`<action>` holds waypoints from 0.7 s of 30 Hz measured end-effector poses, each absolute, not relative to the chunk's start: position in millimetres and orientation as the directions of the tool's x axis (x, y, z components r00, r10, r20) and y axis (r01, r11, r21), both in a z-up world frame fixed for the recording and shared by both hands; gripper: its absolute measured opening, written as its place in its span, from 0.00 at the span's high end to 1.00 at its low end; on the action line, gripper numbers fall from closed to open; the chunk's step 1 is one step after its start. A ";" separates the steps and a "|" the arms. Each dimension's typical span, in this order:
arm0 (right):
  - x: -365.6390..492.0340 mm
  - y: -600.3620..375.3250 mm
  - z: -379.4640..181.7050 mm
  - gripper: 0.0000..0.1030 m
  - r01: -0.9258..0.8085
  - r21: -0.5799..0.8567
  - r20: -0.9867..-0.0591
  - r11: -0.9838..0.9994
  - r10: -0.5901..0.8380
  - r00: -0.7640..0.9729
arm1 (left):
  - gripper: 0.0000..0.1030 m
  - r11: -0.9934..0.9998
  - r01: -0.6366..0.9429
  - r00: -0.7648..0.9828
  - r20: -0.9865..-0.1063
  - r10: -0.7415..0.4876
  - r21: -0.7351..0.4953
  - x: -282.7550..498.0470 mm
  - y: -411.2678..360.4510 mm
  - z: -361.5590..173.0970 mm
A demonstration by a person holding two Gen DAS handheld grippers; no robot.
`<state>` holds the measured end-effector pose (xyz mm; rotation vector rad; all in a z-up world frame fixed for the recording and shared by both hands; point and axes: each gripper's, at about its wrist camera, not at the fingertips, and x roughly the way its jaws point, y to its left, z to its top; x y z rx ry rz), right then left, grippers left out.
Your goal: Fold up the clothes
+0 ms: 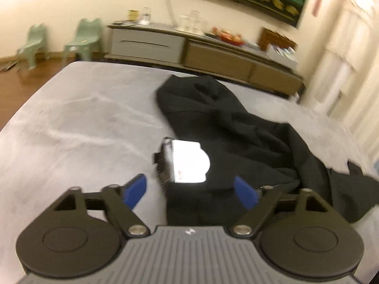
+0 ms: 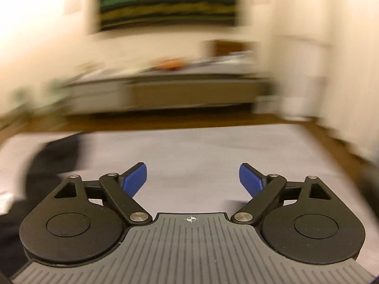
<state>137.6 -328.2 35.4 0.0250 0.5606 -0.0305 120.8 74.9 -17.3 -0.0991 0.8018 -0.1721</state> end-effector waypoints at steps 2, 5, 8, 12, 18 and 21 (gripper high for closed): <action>174.6 -262.3 28.6 0.12 -0.163 0.041 -0.578 0.986 0.157 0.801 | 0.17 0.985 0.138 0.663 -0.729 -0.168 -0.102 133.9 64.2 -25.4; 233.5 -170.9 2.0 0.12 -0.357 -0.010 -0.646 0.934 0.266 0.715 | 0.20 0.983 0.169 0.649 -0.743 -0.163 -0.069 146.0 57.4 -34.9; 283.6 -78.5 -30.8 0.12 -0.479 -0.063 -0.717 0.875 0.294 0.632 | 0.40 0.982 0.175 0.628 -0.759 -0.170 -0.075 156.4 57.2 -43.9; 341.5 -21.8 -79.1 0.37 -0.569 -0.048 -0.805 0.821 0.306 0.509 | 0.63 0.978 0.179 0.629 -0.752 -0.196 -0.106 165.0 60.1 -45.8; 363.9 -62.1 -44.4 0.99 -0.474 -0.036 -0.767 0.880 0.280 0.578 | 0.85 0.964 0.108 0.730 -0.639 -0.244 -0.245 156.5 104.4 -6.8; 331.1 -155.9 25.0 1.00 -0.264 -0.008 -0.601 0.965 0.206 0.772 | 0.86 0.944 -0.003 0.808 -0.557 -0.191 -0.329 134.1 146.5 19.9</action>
